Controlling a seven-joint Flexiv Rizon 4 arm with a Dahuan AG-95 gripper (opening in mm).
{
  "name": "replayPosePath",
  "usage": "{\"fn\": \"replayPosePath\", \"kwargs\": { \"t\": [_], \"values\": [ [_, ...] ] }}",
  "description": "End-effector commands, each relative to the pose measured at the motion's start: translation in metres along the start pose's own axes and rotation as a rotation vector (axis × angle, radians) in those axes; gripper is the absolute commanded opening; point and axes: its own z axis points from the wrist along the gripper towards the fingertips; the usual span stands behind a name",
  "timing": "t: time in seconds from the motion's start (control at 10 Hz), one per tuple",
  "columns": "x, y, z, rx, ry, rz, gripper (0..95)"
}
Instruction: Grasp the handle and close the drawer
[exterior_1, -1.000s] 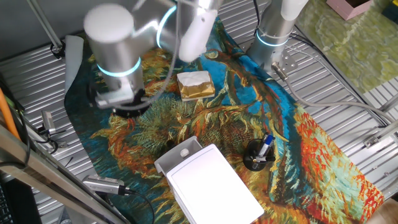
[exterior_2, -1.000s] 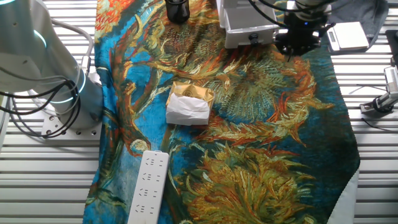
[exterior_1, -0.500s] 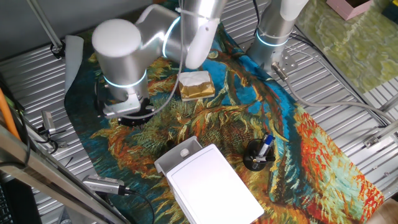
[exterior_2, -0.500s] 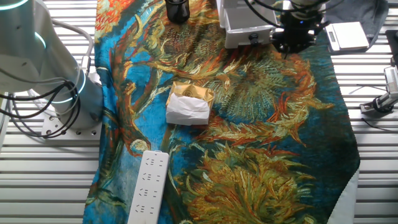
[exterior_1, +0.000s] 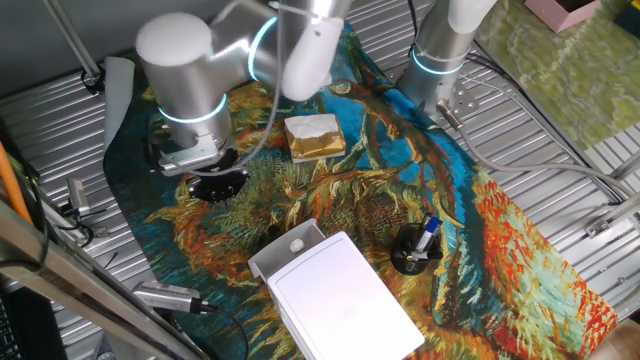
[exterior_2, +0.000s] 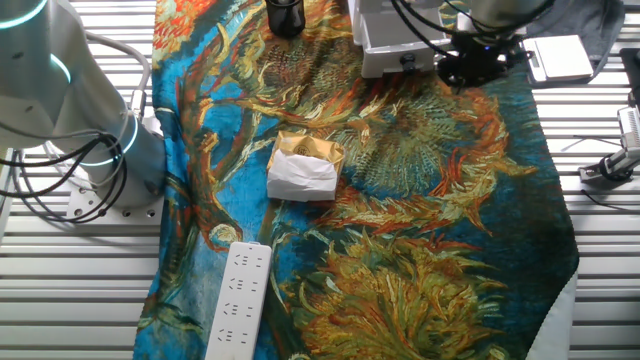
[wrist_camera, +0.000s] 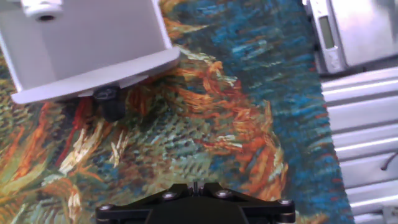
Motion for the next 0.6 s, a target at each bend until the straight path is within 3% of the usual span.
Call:
{"fn": "replayPosePath", "kwargs": {
  "t": [0.1,0.3,0.6],
  "values": [
    [0.0003,0.0009,-0.0006,-0.008,-0.054,0.003,0.0],
    [0.0002,0.0008,-0.0007,-0.011,-0.093,-0.026,0.0],
    [0.0002,0.0008,-0.0007,-0.017,-0.088,-0.053,0.0]
  ]
}}
